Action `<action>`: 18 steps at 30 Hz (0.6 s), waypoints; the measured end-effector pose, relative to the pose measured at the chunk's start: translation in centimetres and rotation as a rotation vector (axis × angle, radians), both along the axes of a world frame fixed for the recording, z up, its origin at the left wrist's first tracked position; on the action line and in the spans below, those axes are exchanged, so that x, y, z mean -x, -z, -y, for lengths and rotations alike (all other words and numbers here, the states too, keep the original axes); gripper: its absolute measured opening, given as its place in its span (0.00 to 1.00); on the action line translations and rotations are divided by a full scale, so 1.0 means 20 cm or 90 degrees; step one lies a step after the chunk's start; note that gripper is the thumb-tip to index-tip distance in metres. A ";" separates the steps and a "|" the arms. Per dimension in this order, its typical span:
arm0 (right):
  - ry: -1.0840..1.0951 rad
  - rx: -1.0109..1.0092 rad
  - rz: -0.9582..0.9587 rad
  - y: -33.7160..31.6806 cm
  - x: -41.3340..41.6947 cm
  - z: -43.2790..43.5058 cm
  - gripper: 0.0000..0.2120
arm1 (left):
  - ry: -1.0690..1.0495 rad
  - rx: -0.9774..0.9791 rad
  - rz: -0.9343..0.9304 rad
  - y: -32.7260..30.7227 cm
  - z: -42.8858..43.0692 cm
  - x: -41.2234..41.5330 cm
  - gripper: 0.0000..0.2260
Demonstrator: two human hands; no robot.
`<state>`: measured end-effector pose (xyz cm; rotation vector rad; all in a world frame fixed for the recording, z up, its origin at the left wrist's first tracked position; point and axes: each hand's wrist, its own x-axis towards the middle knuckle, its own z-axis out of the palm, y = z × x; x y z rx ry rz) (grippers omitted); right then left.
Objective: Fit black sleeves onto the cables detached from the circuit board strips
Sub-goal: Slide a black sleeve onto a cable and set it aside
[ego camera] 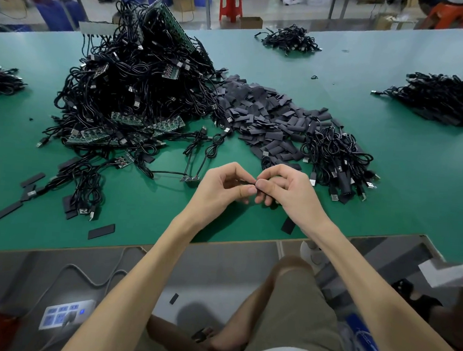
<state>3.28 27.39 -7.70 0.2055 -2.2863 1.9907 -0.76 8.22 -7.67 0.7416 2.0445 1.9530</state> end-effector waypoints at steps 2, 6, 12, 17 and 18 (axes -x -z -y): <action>0.006 -0.003 0.004 0.00 0.00 0.01 0.07 | 0.000 -0.006 0.002 0.00 0.01 0.00 0.07; 0.038 -0.028 0.002 -0.01 0.00 0.02 0.08 | -0.044 -0.020 0.007 0.01 0.01 0.01 0.07; 0.048 -0.098 -0.043 -0.03 -0.01 0.02 0.05 | -0.100 -0.043 0.014 0.01 0.02 0.02 0.08; 0.088 -0.088 -0.022 -0.03 -0.01 0.03 0.04 | -0.084 -0.042 0.000 0.00 0.01 0.01 0.08; 0.090 -0.085 -0.016 -0.03 -0.01 0.03 0.03 | -0.083 -0.042 -0.001 0.00 0.01 0.00 0.08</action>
